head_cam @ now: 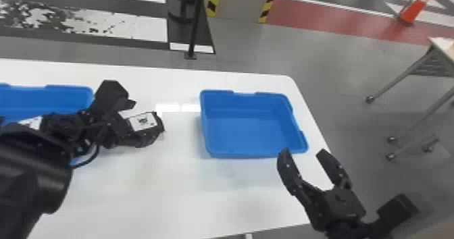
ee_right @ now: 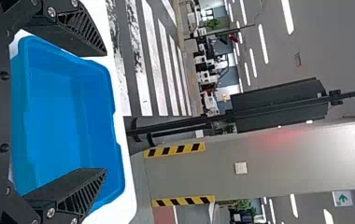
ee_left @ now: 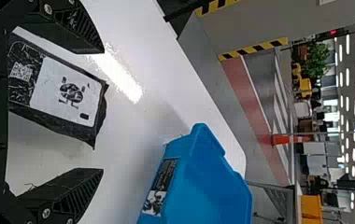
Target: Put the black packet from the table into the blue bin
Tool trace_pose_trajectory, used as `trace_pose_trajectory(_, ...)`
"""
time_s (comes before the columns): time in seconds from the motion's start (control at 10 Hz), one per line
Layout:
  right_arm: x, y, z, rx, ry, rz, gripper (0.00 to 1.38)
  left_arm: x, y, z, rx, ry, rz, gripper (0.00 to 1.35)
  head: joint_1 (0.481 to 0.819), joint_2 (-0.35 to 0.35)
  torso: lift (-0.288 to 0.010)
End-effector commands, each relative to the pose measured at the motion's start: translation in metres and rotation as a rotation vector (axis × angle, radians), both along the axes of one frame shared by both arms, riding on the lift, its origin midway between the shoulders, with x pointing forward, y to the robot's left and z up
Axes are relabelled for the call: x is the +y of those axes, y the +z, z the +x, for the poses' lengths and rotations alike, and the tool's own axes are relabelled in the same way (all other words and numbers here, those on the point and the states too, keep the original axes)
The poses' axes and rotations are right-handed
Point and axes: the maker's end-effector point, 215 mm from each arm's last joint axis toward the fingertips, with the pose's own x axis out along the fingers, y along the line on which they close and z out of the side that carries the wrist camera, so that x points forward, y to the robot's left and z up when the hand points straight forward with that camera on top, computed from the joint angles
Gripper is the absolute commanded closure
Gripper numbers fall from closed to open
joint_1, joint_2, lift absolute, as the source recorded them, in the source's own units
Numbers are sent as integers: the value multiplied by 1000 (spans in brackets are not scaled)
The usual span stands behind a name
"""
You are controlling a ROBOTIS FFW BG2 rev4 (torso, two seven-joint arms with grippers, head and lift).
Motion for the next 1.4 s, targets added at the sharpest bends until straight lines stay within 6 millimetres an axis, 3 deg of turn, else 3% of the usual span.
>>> trace_pose_trajectory(0.0,0,-1,0,0,-2,4,133,4,-15,15,15,-3,70,116,695,-296,-110)
trace_pose_trajectory(0.4,-1,-4,-3,8,-4,16,133,29,-43,16,103,45,149,177,695,-270,-110)
trace_pose_trajectory(0.5,-1,-3,-2,5,-4,16,133,36,-55,11,150,67,162,374,695,-263,-110)
trace_pose_trajectory(0.6,0,-2,-2,3,-4,16,133,35,-54,11,146,64,159,768,695,-256,-110)
trace_pose_trajectory(0.7,-1,-3,-2,5,-4,18,133,32,-50,13,128,55,151,1076,695,-252,-110)
trace_pose_trajectory(0.8,-1,-3,-2,5,-4,18,133,31,-47,15,117,50,144,1207,695,-253,-110)
trace_pose_trajectory(1.1,0,-2,-3,5,-4,18,133,24,-38,14,108,15,108,1207,695,-260,-110)
trace_pose_trajectory(1.2,0,-1,-2,3,-3,18,133,23,-25,16,92,9,72,1207,695,-262,-110)
trace_pose_trajectory(1.3,0,-1,-3,3,-3,15,133,32,1,16,69,26,27,1207,695,-266,-110)
